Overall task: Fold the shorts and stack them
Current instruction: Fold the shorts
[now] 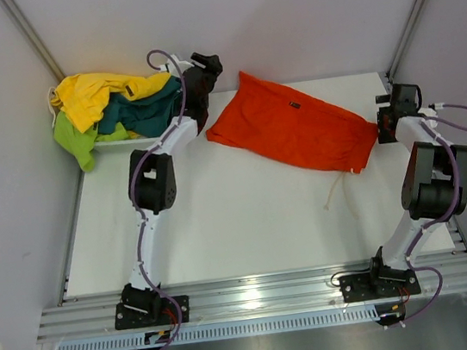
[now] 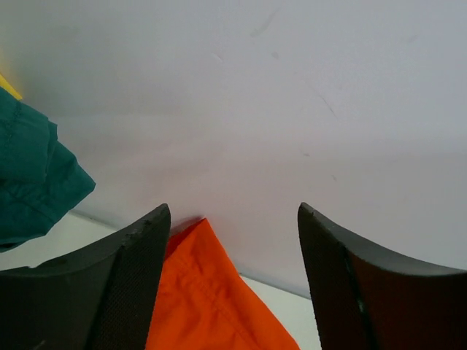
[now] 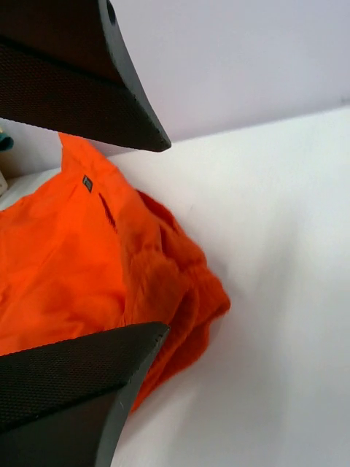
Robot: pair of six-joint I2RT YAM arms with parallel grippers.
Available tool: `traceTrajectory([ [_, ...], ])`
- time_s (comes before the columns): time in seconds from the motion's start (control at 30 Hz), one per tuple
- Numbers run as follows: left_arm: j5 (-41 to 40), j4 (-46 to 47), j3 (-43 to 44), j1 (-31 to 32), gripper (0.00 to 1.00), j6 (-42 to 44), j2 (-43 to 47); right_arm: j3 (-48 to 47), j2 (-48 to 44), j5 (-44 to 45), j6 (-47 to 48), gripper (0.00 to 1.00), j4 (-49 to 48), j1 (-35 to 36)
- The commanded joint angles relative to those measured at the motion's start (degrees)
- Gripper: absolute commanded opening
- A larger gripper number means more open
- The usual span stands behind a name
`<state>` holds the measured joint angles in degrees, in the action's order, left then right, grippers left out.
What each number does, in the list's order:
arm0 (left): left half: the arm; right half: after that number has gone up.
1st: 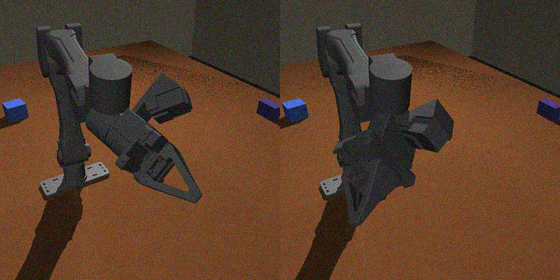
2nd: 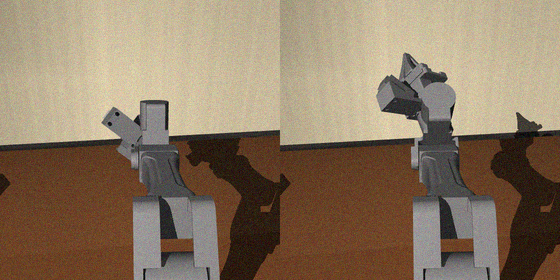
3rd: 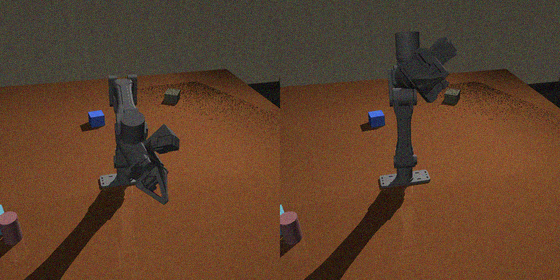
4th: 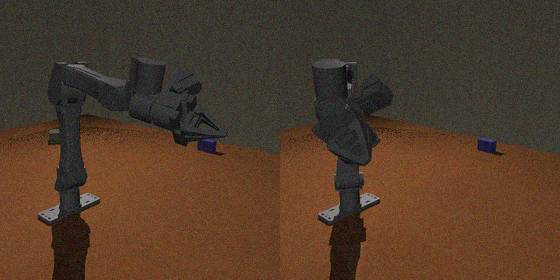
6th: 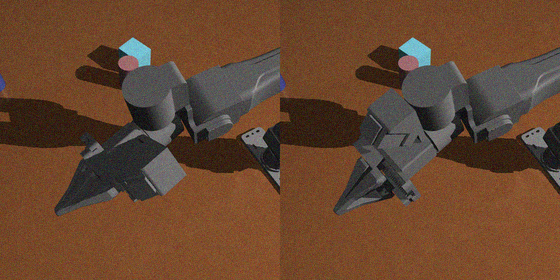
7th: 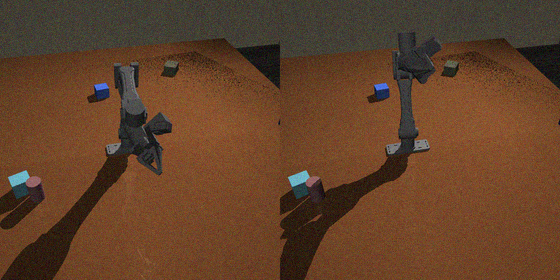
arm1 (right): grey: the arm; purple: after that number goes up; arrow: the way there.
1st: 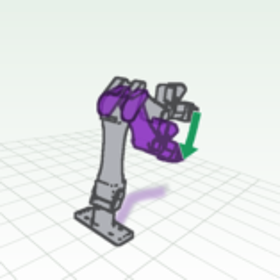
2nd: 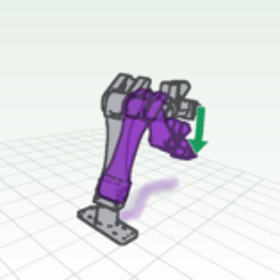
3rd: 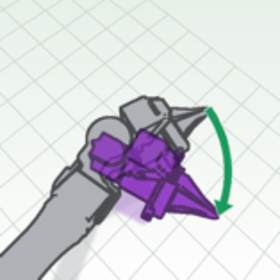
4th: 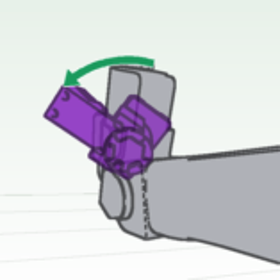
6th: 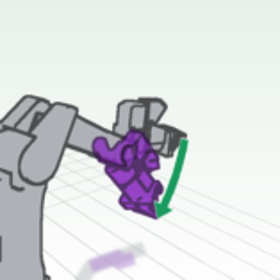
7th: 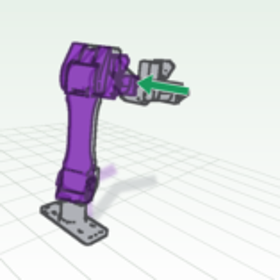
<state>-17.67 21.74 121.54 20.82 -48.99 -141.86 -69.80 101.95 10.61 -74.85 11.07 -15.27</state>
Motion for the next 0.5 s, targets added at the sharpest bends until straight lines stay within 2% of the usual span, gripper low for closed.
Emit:
traceTrajectory([
  [0.0,-0.3,2.1,2.7,-0.3,0.75,2.0,2.0,-2.9,0.2,3.7,2.1,0.99,-1.3,-0.6],
  [0.2,1.2,-0.5,-0.4,-0.3,0.78,4.3,7.5,-6.1,0.4,3.3,4.8,0.99,0.8,-2.0],
  [0.37,4.3,-11.4,-5.2,0.1,0.83,6.5,15.1,-13.2,1.0,3.4,21.8,0.99,10.6,-0.4],
  [0.4,6.1,-12.4,-6.3,0.4,0.84,6.9,16.3,-12.0,0.6,2.8,23.9,0.99,10.6,-0.3],
  [0.47,7.0,-15.9,-9.6,1.0,0.84,7.9,20.2,-7.2,-2.1,-5.0,30.6,0.98,5.0,-1.2],
])
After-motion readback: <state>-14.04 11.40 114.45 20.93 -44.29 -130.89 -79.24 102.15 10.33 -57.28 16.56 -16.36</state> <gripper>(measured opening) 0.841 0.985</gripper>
